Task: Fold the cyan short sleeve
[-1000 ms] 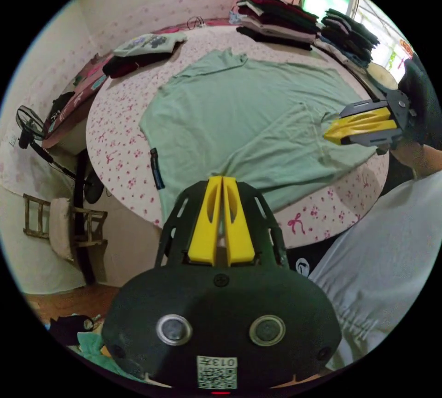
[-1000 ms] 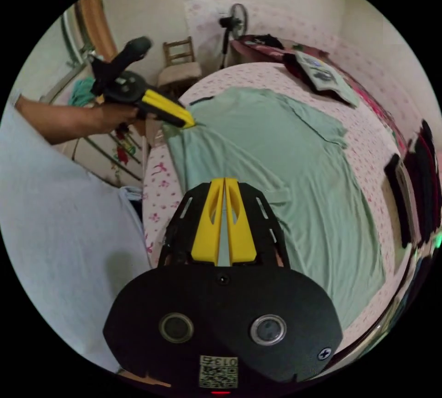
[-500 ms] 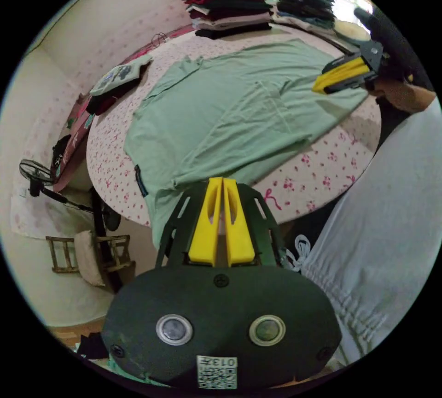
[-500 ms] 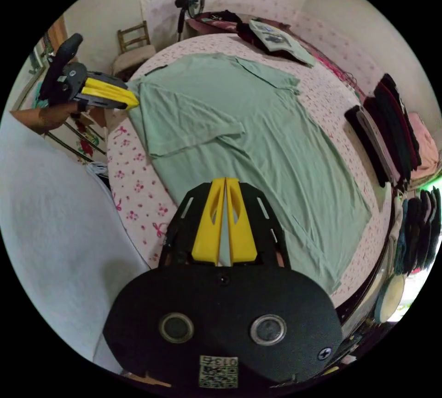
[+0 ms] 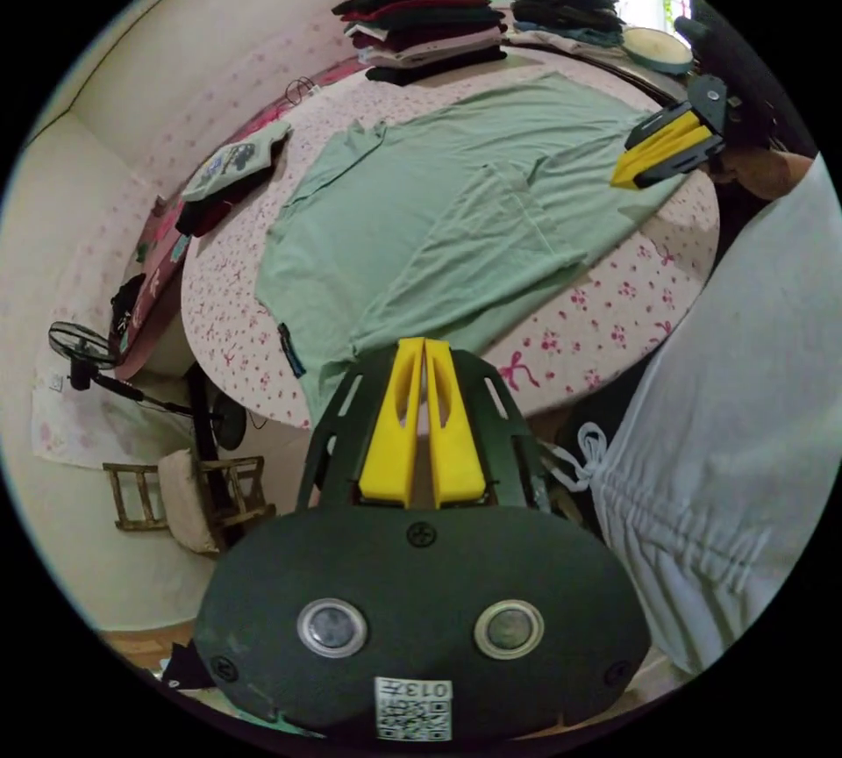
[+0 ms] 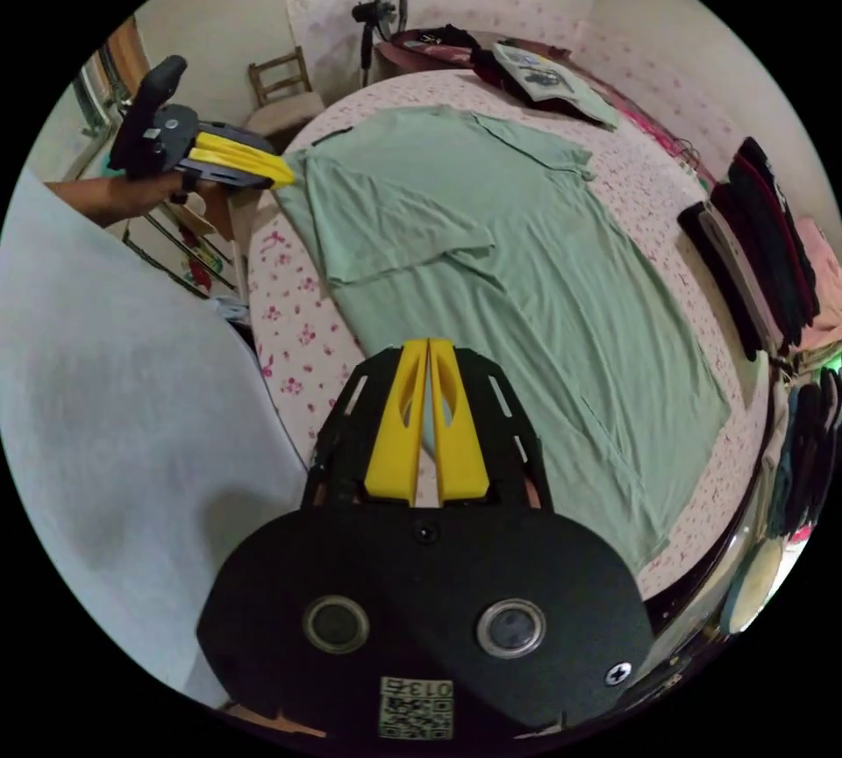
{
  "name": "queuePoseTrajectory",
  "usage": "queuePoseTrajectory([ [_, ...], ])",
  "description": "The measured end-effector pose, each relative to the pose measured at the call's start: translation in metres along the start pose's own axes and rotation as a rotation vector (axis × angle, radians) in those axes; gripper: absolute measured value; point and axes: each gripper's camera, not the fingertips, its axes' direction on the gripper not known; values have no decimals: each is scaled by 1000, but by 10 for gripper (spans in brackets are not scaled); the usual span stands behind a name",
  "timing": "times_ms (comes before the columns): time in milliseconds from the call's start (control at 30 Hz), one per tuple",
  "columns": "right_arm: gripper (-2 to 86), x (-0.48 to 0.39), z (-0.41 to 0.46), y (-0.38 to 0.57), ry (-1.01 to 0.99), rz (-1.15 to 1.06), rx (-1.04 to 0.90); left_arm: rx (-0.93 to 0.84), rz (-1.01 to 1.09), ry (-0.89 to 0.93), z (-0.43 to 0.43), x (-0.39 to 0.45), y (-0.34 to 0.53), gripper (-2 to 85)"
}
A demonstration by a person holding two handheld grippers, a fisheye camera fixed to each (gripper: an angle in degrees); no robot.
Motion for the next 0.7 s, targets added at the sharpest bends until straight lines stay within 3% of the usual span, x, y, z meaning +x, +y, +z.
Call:
queuePoseTrajectory([
  [400, 0, -11, 12, 12, -59, -149, -100, -33, 72, 58, 25, 13, 6, -1],
  [567, 3, -13, -14, 4, -99, -168, 101, -21, 15, 7, 23, 4, 24, 9],
  [700, 10, -25, -7, -23, -167, -277, 103, -53, 123, -61, 34, 9, 30, 36],
])
